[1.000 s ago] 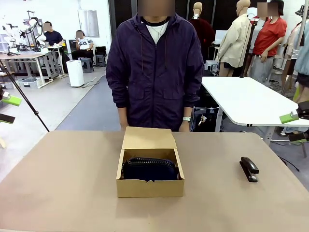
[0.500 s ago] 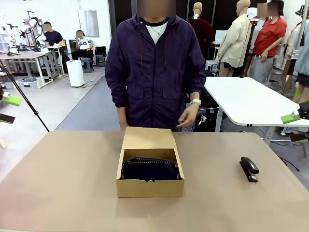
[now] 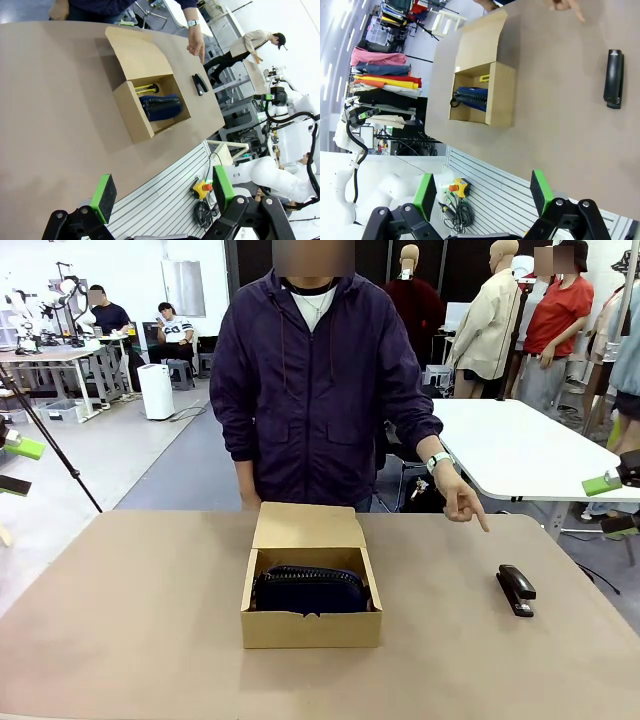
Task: Pack the items into the box.
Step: Pick up the item indicated by the person and place it inside the Mailer Box.
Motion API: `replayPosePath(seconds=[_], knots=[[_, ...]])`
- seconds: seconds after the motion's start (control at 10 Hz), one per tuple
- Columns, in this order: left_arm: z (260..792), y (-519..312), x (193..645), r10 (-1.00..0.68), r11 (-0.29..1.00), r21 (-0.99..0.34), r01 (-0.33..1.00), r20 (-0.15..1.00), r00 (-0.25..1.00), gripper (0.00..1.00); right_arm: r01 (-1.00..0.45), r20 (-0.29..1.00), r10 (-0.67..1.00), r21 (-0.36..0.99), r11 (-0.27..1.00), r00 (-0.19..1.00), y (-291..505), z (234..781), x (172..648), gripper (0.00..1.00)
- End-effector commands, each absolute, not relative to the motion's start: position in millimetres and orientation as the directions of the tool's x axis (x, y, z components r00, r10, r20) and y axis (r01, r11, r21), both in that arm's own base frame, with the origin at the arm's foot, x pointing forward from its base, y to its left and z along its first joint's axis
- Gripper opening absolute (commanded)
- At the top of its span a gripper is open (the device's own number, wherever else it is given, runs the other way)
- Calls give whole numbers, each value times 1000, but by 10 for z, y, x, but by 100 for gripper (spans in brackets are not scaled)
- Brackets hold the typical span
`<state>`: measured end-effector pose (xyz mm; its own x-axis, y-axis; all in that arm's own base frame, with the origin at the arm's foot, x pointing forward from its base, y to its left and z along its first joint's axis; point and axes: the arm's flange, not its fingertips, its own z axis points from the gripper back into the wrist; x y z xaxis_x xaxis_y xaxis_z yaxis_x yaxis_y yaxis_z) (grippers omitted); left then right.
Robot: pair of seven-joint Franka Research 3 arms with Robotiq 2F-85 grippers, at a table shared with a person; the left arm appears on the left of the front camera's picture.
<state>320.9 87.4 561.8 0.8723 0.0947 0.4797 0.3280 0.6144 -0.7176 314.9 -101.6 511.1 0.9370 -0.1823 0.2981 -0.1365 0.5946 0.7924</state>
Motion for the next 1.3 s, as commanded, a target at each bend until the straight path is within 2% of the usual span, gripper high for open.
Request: replayPosePath(seconds=[0.0,0.3,0.4,0.5,0.6,0.7,0.8,1.0,1.1,1.2], knots=[[5639,872,3191,97,615,-722,317,468,878,100,-132,291,-176,790,599,940,-1037,5134,3154,100],[5639,872,3191,97,615,-722,317,468,878,100,-136,297,-182,793,594,937,-1016,5108,3150,100],[5639,872,3191,97,615,-722,317,468,878,100,-161,235,0,664,730,972,-823,5103,3369,100],[5639,872,3191,97,615,-722,317,468,878,100,-179,158,125,399,899,980,-584,5039,3577,100],[5639,872,3191,97,615,-722,317,468,878,100,-139,92,137,12,990,986,-433,4945,3752,100],[5639,872,3191,97,615,-722,317,468,878,100,-55,71,85,-352,934,994,-330,4862,3900,100],[5639,872,3191,97,615,-722,317,468,878,100,-4,114,73,-519,855,991,-314,4798,3987,100],[5639,872,3191,97,615,-722,317,468,878,100,150,207,-35,-571,807,978,-306,4739,4031,100],[5639,872,3191,97,615,-722,317,468,878,100,235,286,-88,-533,813,954,-332,4784,4003,100],[5639,872,3191,97,615,-722,317,468,878,100,-96,277,116,-83,992,954,-252,4775,4064,100]])
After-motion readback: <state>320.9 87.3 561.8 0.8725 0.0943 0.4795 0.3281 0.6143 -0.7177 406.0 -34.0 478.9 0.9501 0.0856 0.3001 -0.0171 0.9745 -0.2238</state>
